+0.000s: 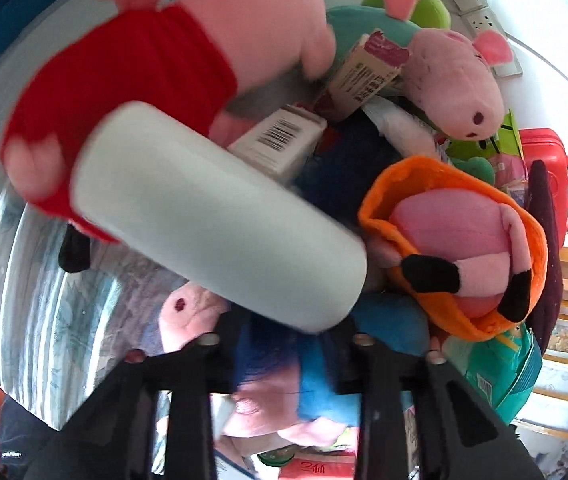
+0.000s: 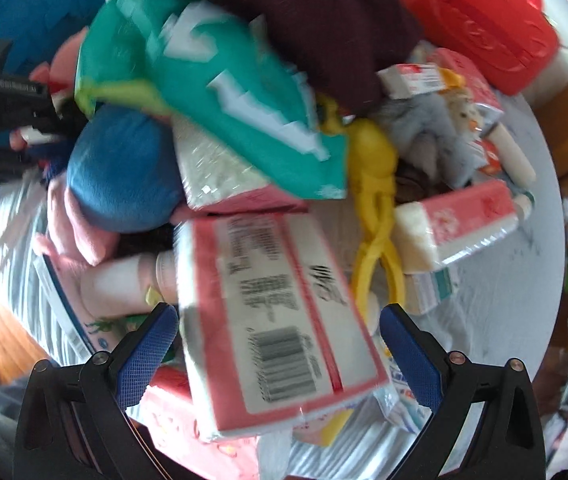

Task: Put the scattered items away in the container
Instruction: 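Grasp the white paper roll with the left gripper while the right grasps the pink tissue pack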

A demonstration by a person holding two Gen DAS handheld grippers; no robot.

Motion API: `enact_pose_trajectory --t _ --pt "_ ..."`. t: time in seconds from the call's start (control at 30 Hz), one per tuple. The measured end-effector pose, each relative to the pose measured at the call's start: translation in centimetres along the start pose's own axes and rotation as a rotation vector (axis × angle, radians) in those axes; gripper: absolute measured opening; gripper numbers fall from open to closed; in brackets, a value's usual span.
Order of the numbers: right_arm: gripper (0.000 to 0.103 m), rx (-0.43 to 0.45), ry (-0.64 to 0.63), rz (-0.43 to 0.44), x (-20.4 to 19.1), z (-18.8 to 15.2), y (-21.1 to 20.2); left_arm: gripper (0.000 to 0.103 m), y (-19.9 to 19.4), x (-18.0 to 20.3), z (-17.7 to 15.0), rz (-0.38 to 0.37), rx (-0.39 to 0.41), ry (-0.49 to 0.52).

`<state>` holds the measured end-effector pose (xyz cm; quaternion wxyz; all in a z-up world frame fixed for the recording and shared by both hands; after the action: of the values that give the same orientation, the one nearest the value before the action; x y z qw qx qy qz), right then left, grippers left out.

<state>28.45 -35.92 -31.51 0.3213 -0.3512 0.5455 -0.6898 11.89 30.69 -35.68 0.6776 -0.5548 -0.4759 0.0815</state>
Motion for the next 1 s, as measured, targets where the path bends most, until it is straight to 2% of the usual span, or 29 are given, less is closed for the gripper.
enact_pose_trajectory --t 0.1,0.37,0.43,0.5,0.57,0.63,0.7,0.77,0.87,0.93,1.0 --pt "0.103 -0.017 -0.022 -0.008 -0.7 -0.1 0.7 0.025 -0.6 -0.6 -0.2 -0.016 0.013 -0.007" --pt "0.103 -0.021 0.029 -0.006 -0.5 -0.4 0.6 0.026 -1.5 -0.9 -1.2 -0.004 0.024 0.037" --pt "0.103 -0.022 0.038 -0.004 -0.5 -0.3 0.4 0.041 -1.6 -0.9 -1.5 0.011 0.025 0.057" --pt "0.103 -0.024 0.044 -0.007 -0.6 -0.3 0.4 0.073 -1.9 -1.4 -1.9 0.011 0.028 0.05" --pt "0.103 -0.025 0.05 -0.008 -0.6 -0.3 0.3 0.079 -2.3 -2.0 -2.3 0.005 0.037 0.032" --pt "0.103 -0.026 0.055 -0.008 -0.7 -0.2 0.3 0.079 -2.7 -2.6 -2.5 0.016 0.047 0.014" --pt "0.103 -0.025 0.057 -0.011 -0.8 -0.2 0.3 0.079 -3.6 -3.2 -1.8 0.065 0.066 0.018" --pt "0.103 -0.027 0.06 -0.012 -0.7 -0.2 0.4 0.079 -4.4 -3.9 -0.6 0.156 0.084 0.111" --pt "0.103 -0.028 0.067 -0.011 -0.6 -0.1 0.4 0.079 -5.6 -3.7 0.4 0.304 0.128 0.352" --pt "0.103 -0.028 0.07 -0.011 -0.4 -0.1 0.5 0.079 -5.7 -5.1 2.4 0.37 0.125 0.532" --pt "0.103 -0.03 0.071 -0.014 -0.4 -0.2 0.6 0.079 -5.7 -6.0 1.2 0.405 0.099 0.68"
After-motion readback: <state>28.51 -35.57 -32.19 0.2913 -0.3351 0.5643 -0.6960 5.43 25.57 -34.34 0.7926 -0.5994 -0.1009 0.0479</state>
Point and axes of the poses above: each gripper's, at about its wrist camera, not at the fingertips, and y roughly the way its jaws point, x to its right, z to its top, the point moved 2 cm from there along y, roughly the way its jaws point, and after that the axes turned 4 degrees about -z, right-handed, at the moved point
